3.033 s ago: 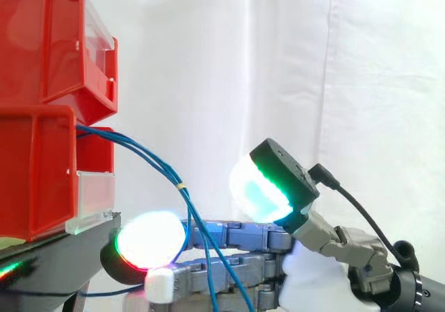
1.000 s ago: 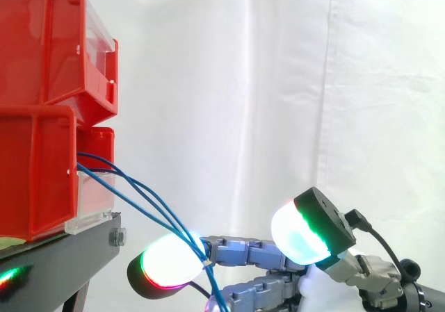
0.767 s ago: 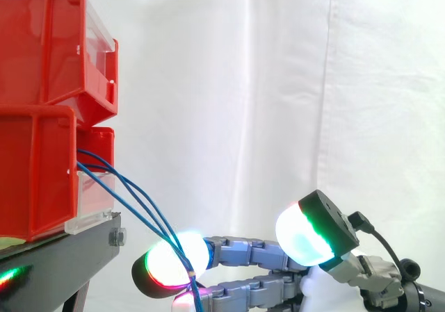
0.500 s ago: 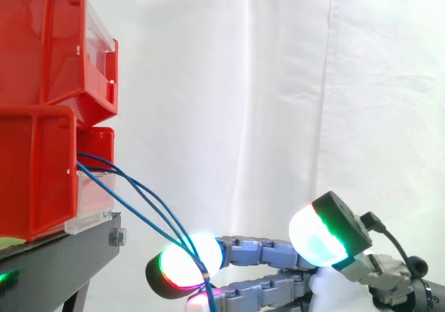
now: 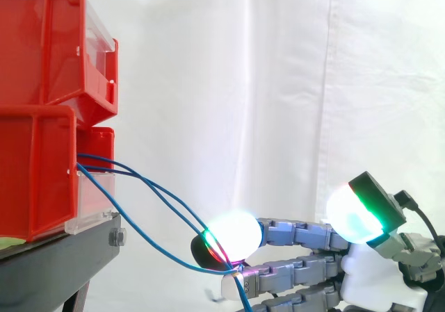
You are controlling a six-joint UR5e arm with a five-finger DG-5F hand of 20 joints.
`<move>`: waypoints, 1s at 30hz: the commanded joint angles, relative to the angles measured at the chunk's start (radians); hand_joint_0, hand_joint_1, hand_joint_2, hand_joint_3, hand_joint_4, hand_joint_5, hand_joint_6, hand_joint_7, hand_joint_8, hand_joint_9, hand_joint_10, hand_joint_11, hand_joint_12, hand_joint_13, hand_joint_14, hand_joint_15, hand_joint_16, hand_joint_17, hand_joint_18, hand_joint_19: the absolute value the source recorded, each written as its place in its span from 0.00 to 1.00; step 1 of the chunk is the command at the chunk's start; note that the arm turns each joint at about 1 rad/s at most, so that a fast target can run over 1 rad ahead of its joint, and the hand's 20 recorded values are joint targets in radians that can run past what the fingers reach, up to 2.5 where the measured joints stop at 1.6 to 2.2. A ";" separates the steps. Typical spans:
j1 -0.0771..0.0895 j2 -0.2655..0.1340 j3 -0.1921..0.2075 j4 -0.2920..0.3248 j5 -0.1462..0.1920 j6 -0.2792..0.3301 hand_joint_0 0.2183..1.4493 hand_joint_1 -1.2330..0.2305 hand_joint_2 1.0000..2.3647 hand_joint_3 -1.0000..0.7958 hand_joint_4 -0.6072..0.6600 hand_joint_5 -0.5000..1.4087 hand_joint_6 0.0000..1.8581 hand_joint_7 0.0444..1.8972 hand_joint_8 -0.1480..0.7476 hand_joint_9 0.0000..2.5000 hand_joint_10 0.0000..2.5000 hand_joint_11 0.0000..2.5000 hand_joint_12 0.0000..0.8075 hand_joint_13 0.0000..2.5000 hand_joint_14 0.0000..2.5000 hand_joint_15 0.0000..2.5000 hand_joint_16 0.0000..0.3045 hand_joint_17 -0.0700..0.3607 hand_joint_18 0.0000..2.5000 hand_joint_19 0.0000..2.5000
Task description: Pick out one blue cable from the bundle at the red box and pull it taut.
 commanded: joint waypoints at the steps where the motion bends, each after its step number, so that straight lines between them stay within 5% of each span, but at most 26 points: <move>1: -0.021 0.001 -0.001 0.000 0.000 0.002 0.22 0.41 0.00 0.28 0.57 0.15 0.27 0.29 0.34 0.15 0.00 0.00 0.65 0.23 0.00 0.03 0.24 0.55 0.23 0.21; 4: -0.031 0.001 -0.001 0.000 0.000 0.002 0.22 0.41 0.00 0.28 0.57 0.15 0.27 0.29 0.38 0.24 0.00 0.02 0.65 0.25 0.00 0.04 0.24 0.55 0.23 0.20; 8: -0.041 0.000 -0.001 -0.008 -0.005 0.005 0.22 0.41 0.00 0.28 0.59 0.15 0.27 0.30 0.41 0.23 0.00 0.05 0.62 0.21 0.00 0.05 0.24 0.54 0.20 0.22; 17: -0.063 0.001 -0.001 -0.061 -0.034 0.006 0.22 0.43 0.00 0.28 0.64 0.15 0.27 0.32 0.49 0.39 0.01 0.30 0.61 0.21 0.00 0.09 0.23 0.53 0.19 0.23; 23: -0.077 0.001 -0.001 -0.061 -0.066 0.006 0.22 0.43 0.00 0.28 0.64 0.15 0.27 0.32 0.46 0.27 0.01 0.13 0.59 0.19 0.00 0.08 0.23 0.53 0.19 0.23; 30: -0.087 0.006 -0.001 -0.061 -0.098 0.006 0.23 0.43 0.00 0.28 0.63 0.15 0.27 0.31 0.44 0.23 0.00 0.09 0.56 0.14 0.00 0.06 0.22 0.51 0.16 0.22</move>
